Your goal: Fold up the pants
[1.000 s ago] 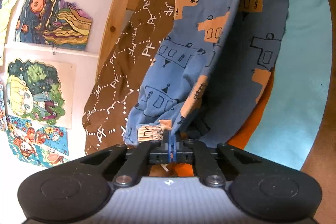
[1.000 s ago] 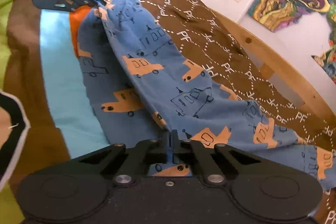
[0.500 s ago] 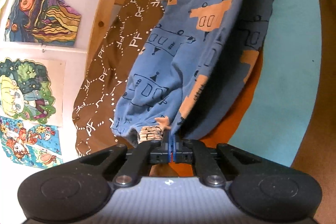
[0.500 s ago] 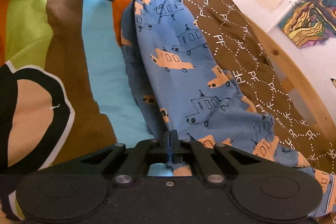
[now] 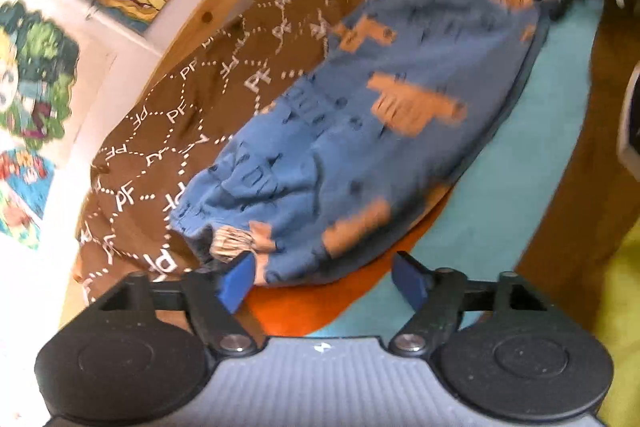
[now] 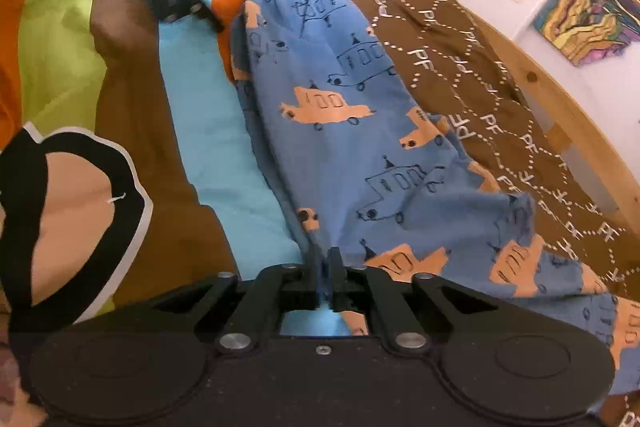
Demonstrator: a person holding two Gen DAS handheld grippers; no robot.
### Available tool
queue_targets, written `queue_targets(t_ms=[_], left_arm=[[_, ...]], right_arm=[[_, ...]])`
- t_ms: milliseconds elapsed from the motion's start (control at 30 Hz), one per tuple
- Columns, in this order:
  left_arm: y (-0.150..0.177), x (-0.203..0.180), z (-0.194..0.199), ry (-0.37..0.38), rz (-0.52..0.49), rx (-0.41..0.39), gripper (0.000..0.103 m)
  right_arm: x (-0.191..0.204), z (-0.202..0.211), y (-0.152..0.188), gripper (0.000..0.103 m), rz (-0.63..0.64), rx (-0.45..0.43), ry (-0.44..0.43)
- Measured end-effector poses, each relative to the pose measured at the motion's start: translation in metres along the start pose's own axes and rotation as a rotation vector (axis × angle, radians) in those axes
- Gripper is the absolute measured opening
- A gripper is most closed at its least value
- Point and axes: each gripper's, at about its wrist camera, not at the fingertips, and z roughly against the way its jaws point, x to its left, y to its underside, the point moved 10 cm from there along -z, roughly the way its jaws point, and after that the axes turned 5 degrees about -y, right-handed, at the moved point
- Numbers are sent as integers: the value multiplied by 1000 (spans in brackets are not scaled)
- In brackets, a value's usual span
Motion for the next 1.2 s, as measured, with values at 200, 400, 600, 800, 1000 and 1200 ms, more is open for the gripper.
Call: queue_targets(t_ms=[200,400,600,800,1000,1200], left_arm=[[-42,-18,25,102,240,-71,96],[-120,-55,16,212,350,-168,103],[-190,-102,2,341,349,-253,103],[-218,-136,-4,357,251,-308,93],[-226,-154,0,323,100,-376,60],[-227,-165,-14,335,58,-293,19]], right_arm=[[-39,53,28,87,-269,-6,134],[-77,116,93,102,-736,-61,310],[-114,137,138,102,-1049,-151,378],[-143,135,148,102,-1168,-236,284],[-187,121,128,99,-1113,-214,234],[-255,97,129,76,-1196,-199,300]])
